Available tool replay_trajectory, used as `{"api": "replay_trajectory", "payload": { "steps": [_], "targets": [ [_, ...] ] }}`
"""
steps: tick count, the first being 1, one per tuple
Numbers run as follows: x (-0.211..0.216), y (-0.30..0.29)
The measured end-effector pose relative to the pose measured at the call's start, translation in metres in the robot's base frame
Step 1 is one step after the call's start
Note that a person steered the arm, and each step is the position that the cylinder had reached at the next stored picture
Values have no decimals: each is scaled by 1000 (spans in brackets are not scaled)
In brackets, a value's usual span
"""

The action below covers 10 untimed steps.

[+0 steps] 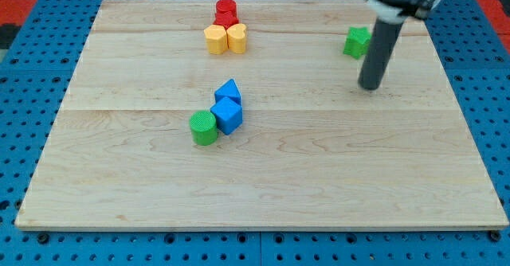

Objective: Place the green star to the right of the blue cube

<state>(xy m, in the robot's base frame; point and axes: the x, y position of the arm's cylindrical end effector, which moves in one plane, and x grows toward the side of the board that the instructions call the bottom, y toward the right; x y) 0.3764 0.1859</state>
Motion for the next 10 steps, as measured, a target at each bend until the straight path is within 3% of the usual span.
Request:
{"api": "replay_trajectory", "payload": {
  "steps": [2,3,5,8,10],
  "targets": [
    [-101,7],
    [-94,-44],
    [-26,-93],
    [65,-99],
    [75,-162]
  ]
}}
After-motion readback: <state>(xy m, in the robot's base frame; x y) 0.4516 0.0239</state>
